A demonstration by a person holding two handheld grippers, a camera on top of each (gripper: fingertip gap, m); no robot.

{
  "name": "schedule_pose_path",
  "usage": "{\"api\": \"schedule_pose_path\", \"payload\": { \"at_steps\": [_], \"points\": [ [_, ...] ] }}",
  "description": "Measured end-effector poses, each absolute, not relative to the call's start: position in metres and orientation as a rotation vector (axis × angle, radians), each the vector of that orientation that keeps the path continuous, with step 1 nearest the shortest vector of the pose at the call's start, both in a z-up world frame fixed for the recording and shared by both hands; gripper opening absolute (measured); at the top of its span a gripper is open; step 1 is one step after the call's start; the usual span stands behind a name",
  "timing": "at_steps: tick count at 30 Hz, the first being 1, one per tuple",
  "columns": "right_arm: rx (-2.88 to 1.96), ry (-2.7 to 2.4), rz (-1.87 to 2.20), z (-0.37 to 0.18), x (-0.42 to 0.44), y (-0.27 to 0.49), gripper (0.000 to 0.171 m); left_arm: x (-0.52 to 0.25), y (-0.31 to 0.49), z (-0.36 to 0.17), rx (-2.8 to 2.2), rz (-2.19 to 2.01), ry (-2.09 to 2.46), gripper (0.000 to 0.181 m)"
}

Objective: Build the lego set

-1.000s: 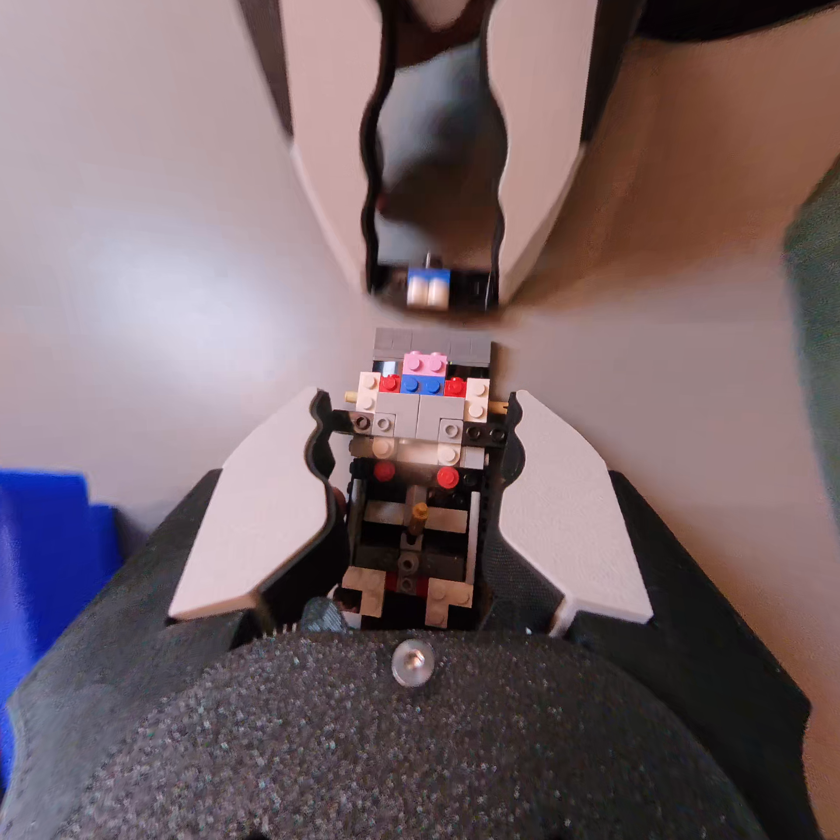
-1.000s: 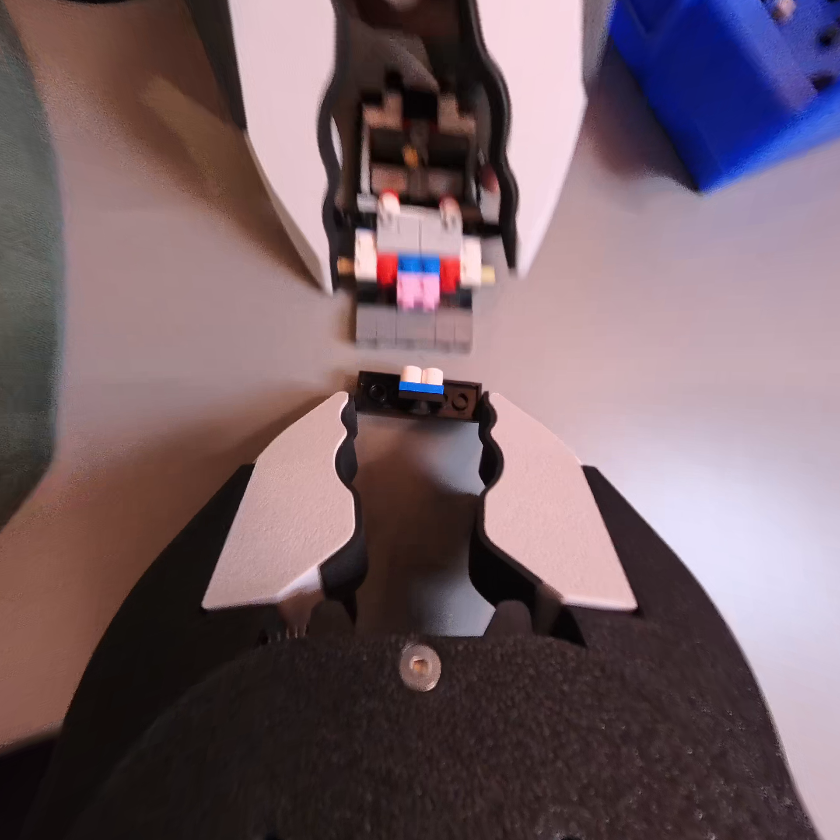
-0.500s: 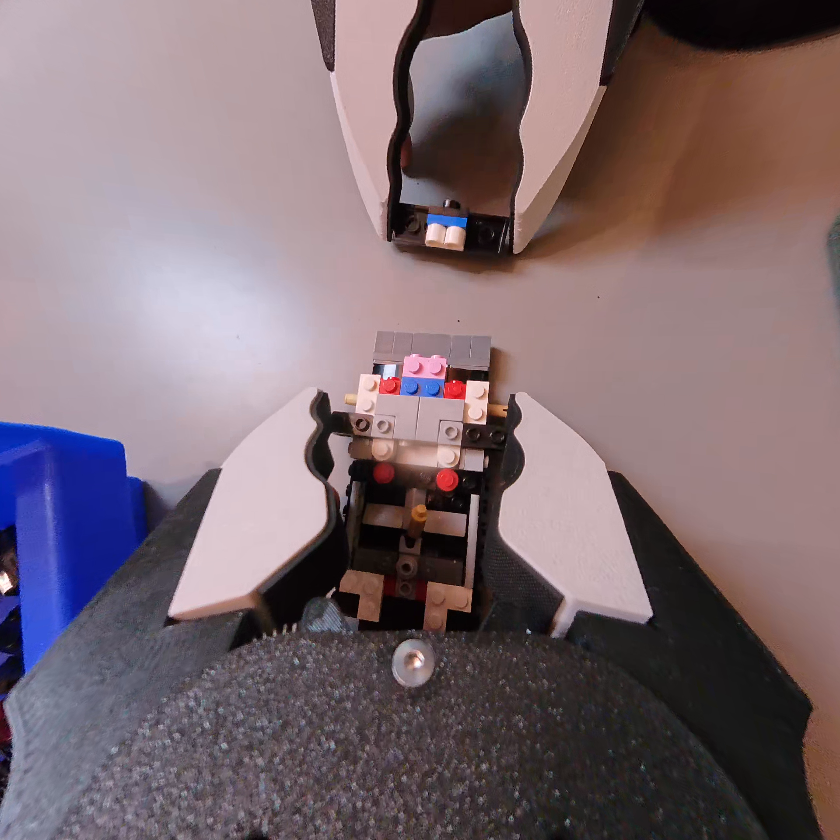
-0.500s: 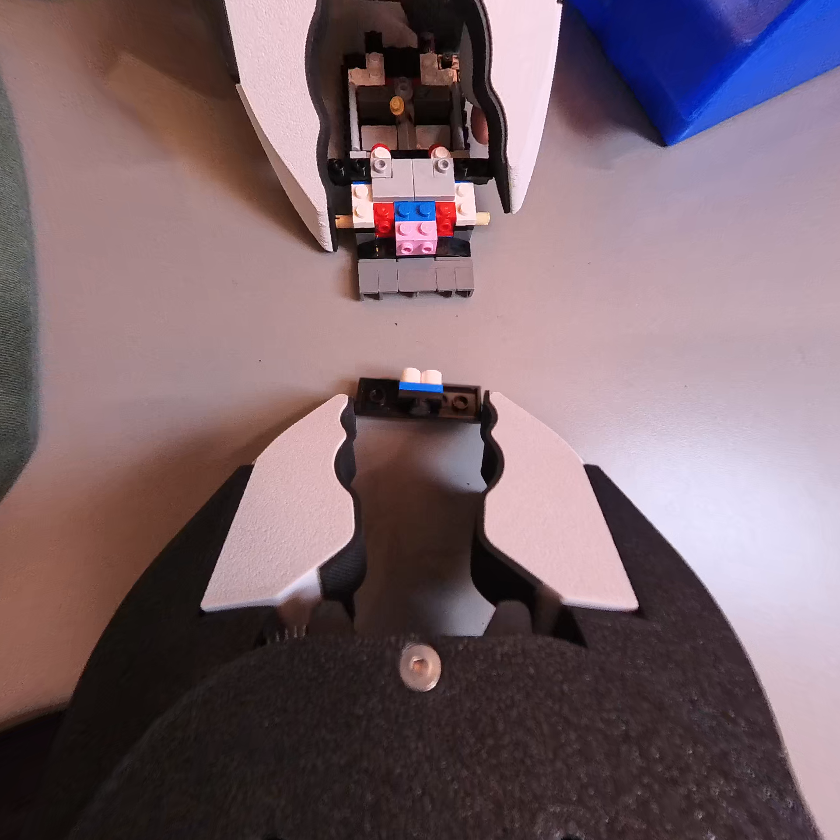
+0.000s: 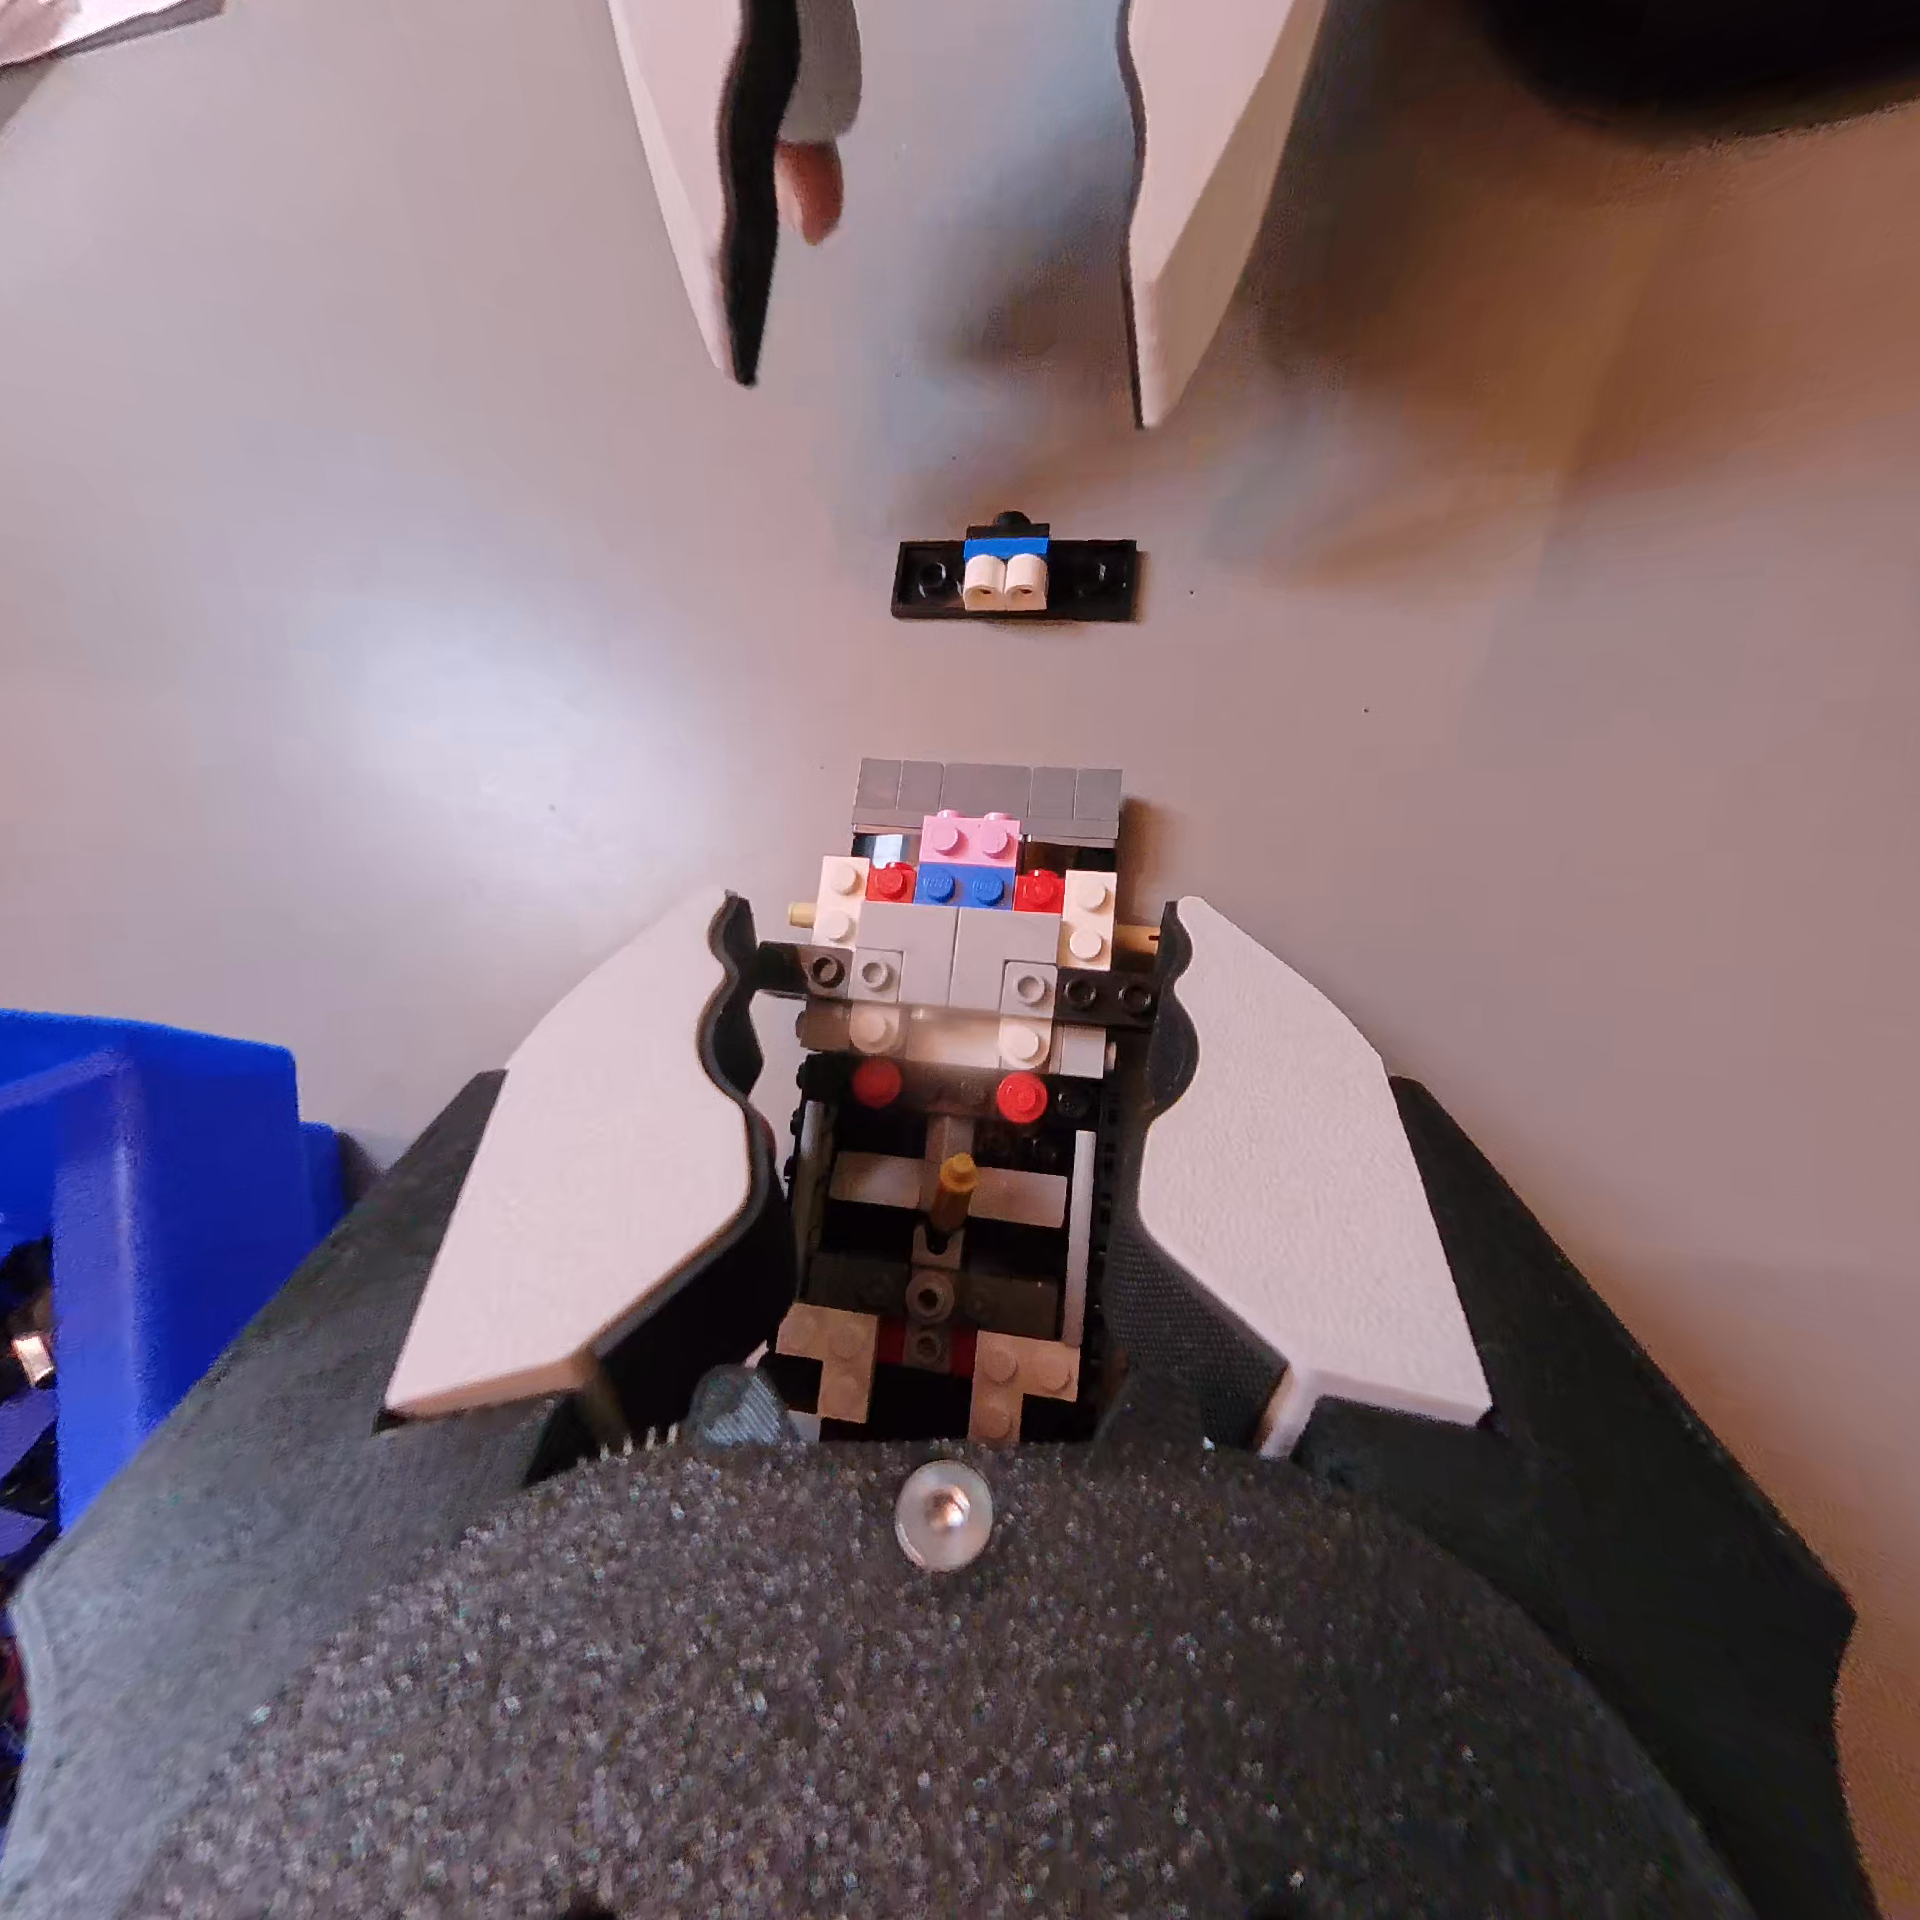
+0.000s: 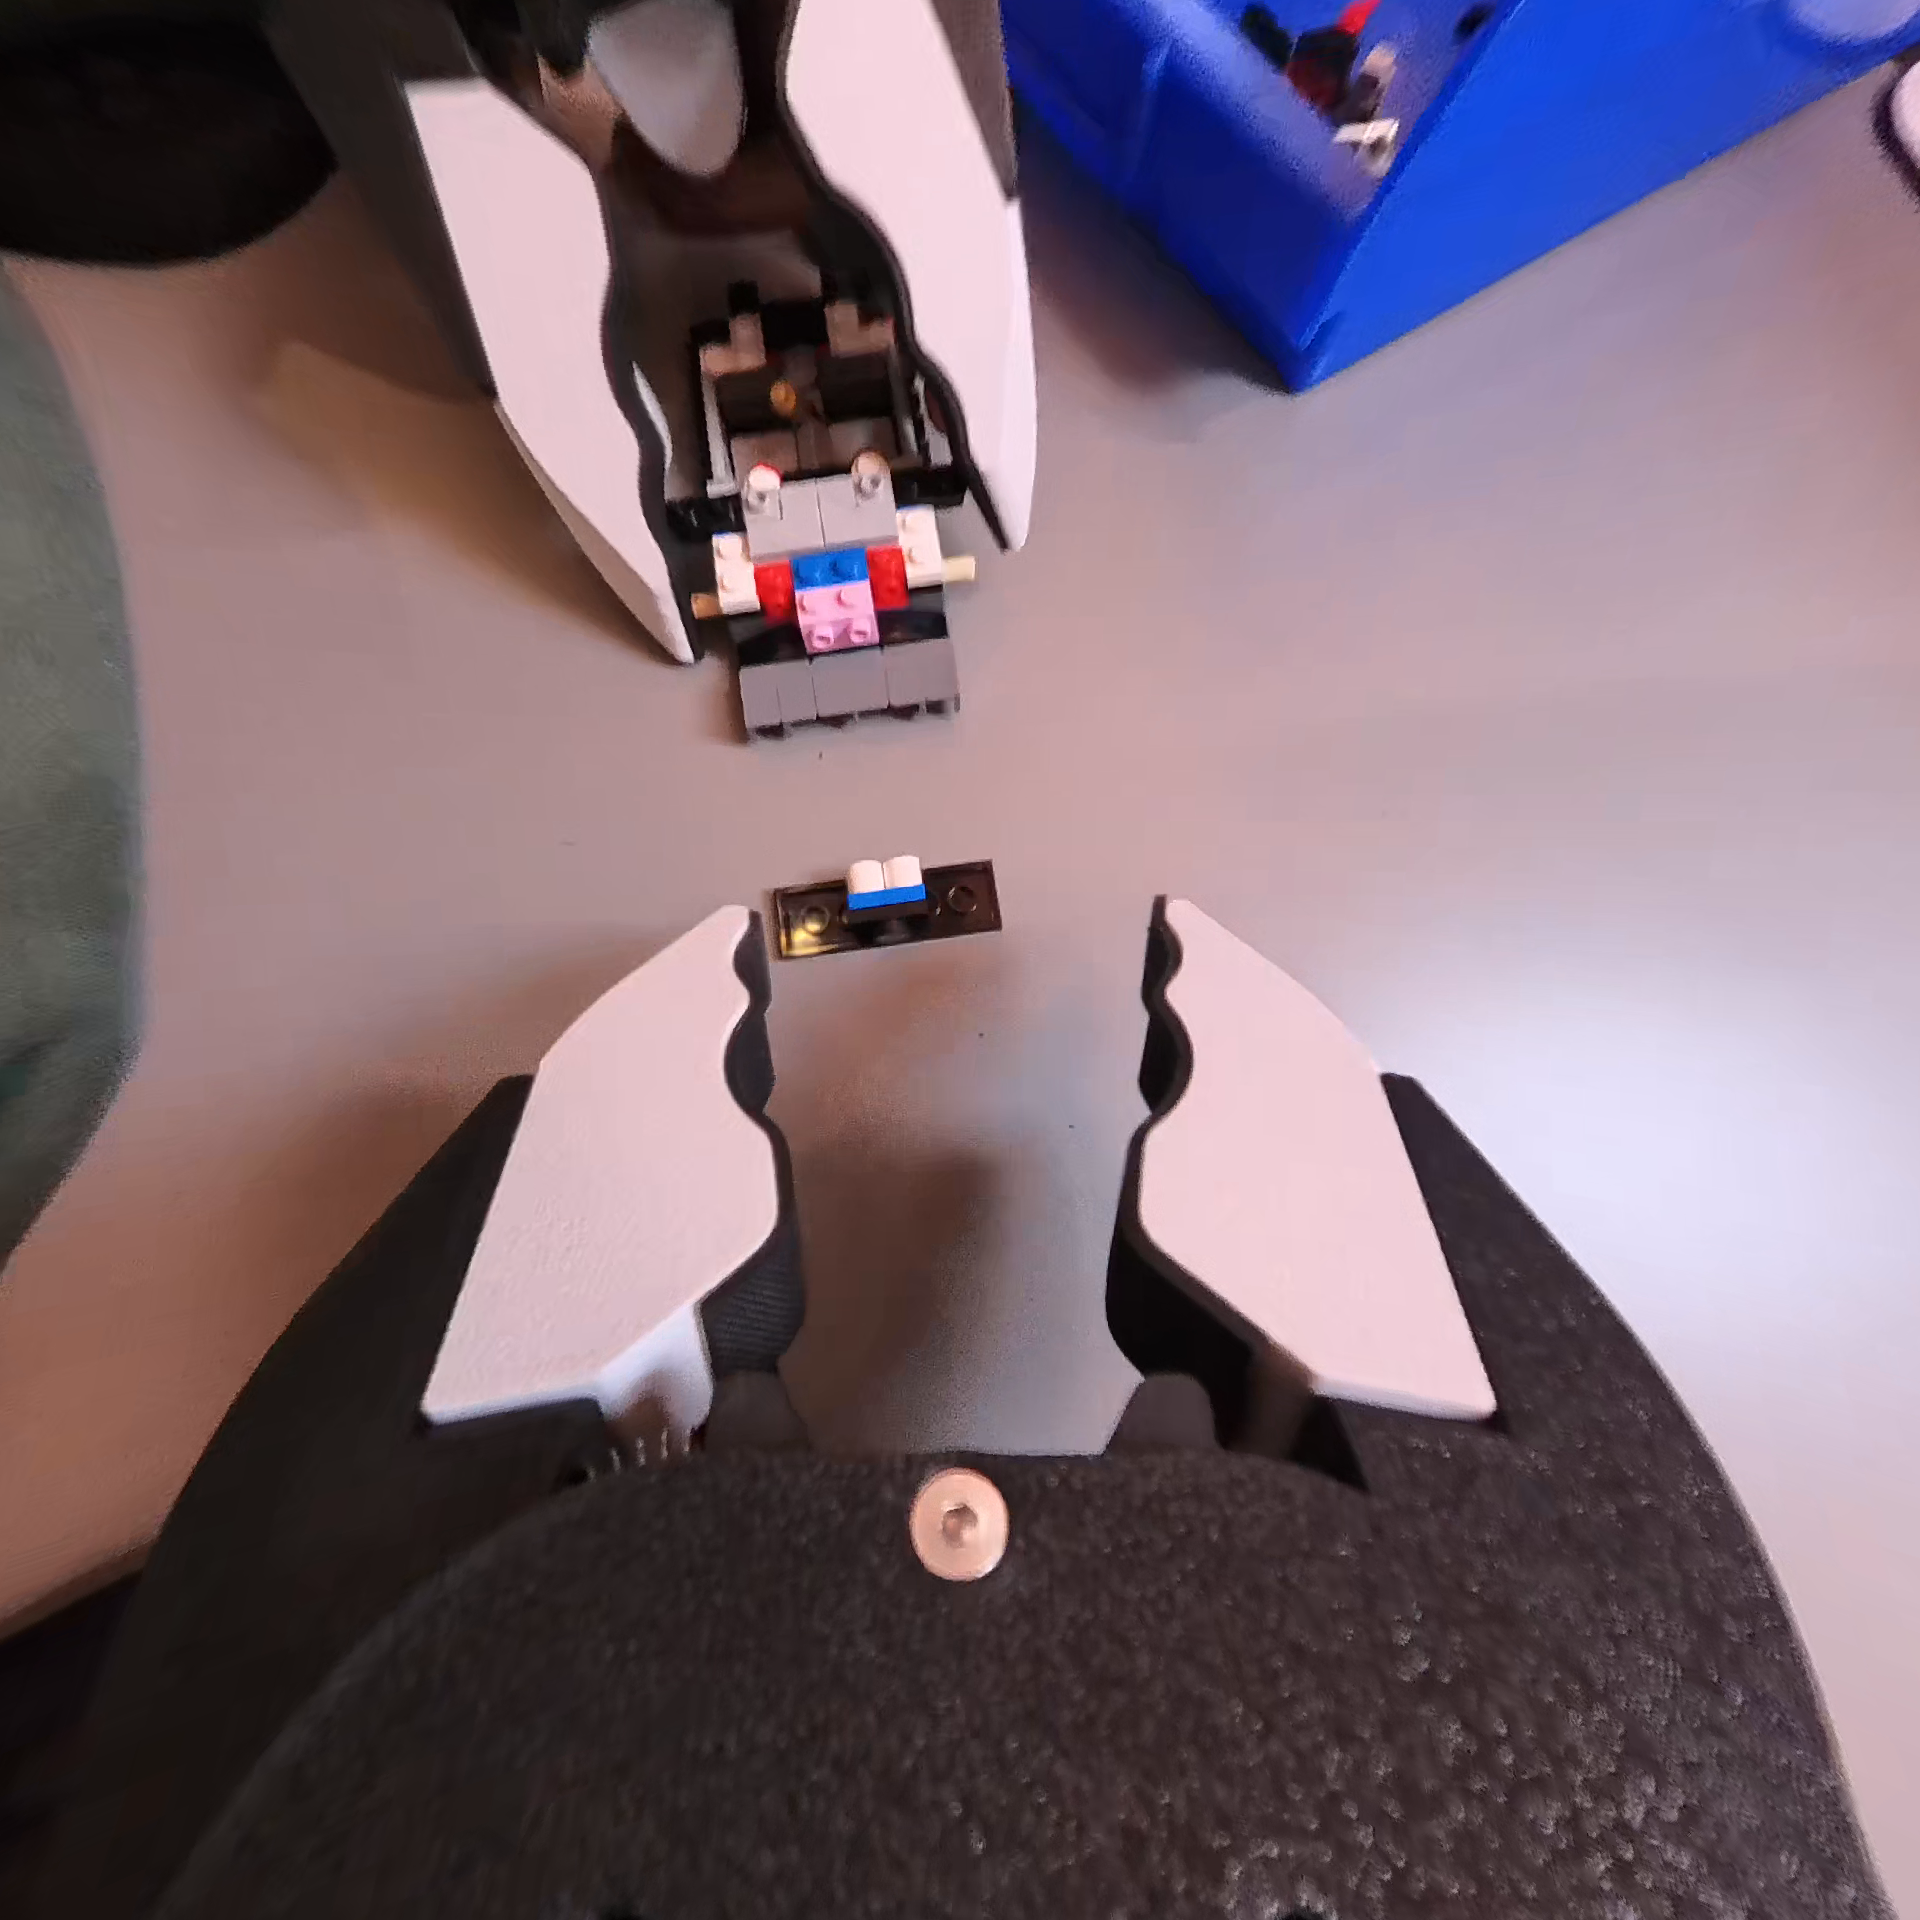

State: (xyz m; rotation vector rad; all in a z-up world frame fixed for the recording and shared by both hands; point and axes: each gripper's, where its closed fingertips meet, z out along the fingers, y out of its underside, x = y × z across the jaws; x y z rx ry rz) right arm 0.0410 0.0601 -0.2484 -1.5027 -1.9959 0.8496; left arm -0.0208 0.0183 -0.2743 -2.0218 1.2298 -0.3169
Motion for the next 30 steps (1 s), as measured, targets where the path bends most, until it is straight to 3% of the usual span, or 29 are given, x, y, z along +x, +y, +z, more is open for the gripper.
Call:
{"api": "schedule_pose_path", "payload": {
  "at_steps": [6,11,22,30],
  "points": [
    [-1.395,-1.945,0.947,-0.236,0.014,0.037,0.049,-0.015,0.018,-0.274,-2.009,-0.311,1.238,0.073],
    [-1.358,-2.122,0.926,-0.261,-0.004,0.003,0.044,-0.011,0.016,-0.273,-1.996,-0.302,1.251,0.073],
    [-1.367,-2.134,0.838,-0.266,-0.011,0.009,0.018,-0.009,0.013,-0.274,-1.994,-0.314,1.268,0.073],
    [-1.323,-2.167,0.848,-0.267,-0.009,0.004,0.016,-0.010,0.005,-0.277,-2.020,-0.360,1.310,0.073]
  ]
}}
